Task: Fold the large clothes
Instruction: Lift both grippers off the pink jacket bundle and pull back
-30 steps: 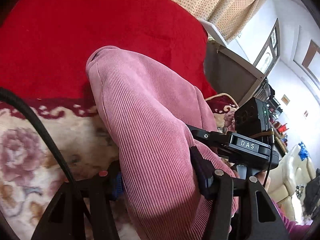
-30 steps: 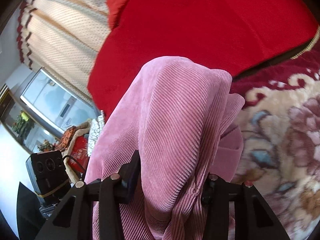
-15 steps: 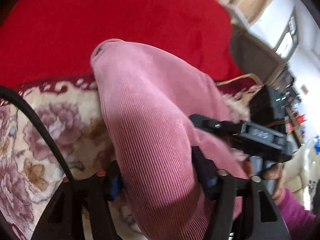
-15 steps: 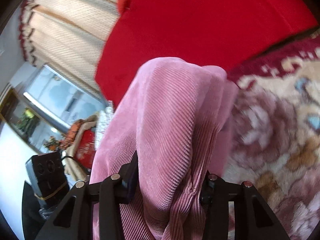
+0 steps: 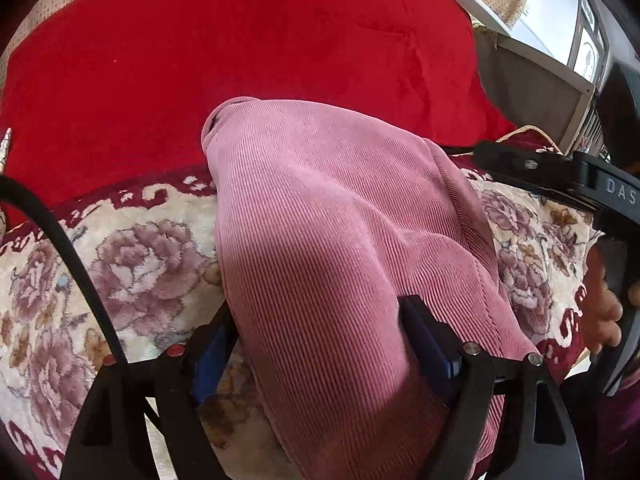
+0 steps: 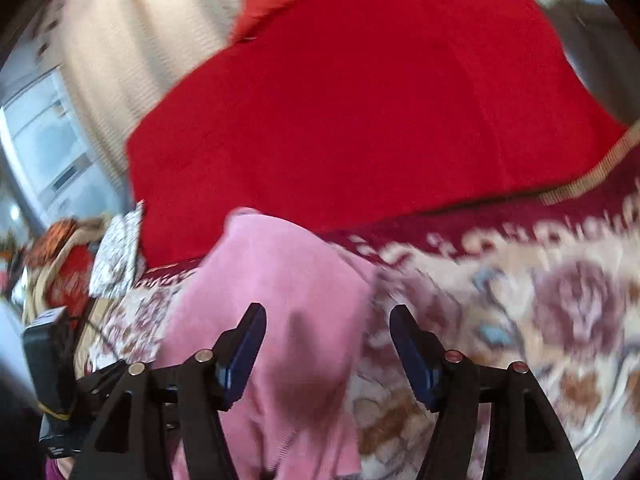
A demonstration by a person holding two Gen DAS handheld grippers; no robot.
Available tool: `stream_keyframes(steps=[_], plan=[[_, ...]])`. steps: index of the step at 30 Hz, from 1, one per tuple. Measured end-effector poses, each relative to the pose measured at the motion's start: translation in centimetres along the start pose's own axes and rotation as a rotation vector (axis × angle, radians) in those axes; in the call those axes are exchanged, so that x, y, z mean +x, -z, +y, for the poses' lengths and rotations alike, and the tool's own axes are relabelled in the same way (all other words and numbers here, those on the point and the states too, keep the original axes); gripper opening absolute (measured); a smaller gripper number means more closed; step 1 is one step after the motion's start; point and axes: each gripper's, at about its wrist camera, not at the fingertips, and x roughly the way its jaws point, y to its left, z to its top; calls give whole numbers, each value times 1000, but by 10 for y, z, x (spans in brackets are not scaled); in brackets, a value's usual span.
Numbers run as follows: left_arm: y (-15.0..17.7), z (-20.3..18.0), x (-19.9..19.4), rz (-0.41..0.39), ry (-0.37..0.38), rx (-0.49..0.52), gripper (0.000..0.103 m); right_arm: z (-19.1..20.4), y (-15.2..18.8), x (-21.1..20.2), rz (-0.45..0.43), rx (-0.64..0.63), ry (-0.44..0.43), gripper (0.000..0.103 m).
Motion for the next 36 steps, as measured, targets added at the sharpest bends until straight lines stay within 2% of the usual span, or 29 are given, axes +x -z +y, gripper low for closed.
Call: stream_keyframes(steps=[1, 2, 3, 4, 6, 8, 10, 13, 15, 16, 18, 21, 23, 24, 26, 28, 32, 36], plan=[[1, -1, 0, -3, -6, 4, 83, 6, -4, 2, 16, -25, -15, 59], [1, -2, 0, -6, -14, 8, 83, 11, -6, 8, 43, -43, -40, 41], [2, -4, -1, -10, -24, 13, 83, 17, -8, 22, 97, -56, -68, 34], [3, -7, -1, -16, -42, 21, 83, 21, -7, 35, 140, -58, -68, 33], [5, -11, 2, -27, -79, 39, 83, 14, -2, 77, 230, -36, -28, 33], [7, -13, 1, -41, -92, 42, 83, 7, -2, 96, 244, -30, -54, 35], [8, -13, -5, -53, -100, 43, 83, 7, -6, 95, 252, -17, -52, 37], [9, -9, -28, -83, -110, 28, 83, 14, -7, 69, 230, -40, -39, 37], [12, -7, -52, -140, -103, 31, 83, 23, -3, 48, 210, -65, -53, 37], [15, -7, -68, -179, -124, 41, 83, 27, 1, 38, 202, -80, -61, 37], [21, -9, -84, -206, -185, 63, 83, 40, 13, 12, 185, -133, -67, 37], [31, -13, -71, -157, -254, 98, 83, 51, 36, -8, 205, -180, -81, 37], [42, -20, -36, -64, -308, 160, 83, 53, 51, 4, 244, -189, -48, 37], [44, -21, -29, -53, -325, 164, 83, 50, 62, 18, 276, -190, -30, 37], [42, -20, -37, -78, -334, 146, 83, 47, 74, 33, 280, -191, -15, 37], [38, -19, -52, -111, -326, 139, 83, 51, 73, 28, 254, -207, 4, 37], [49, -20, -83, -177, -359, 68, 83, 65, 63, -3, 223, -230, 59, 37], [66, -31, -126, -268, -432, 31, 84, 84, 59, -47, 132, -304, 119, 37]])
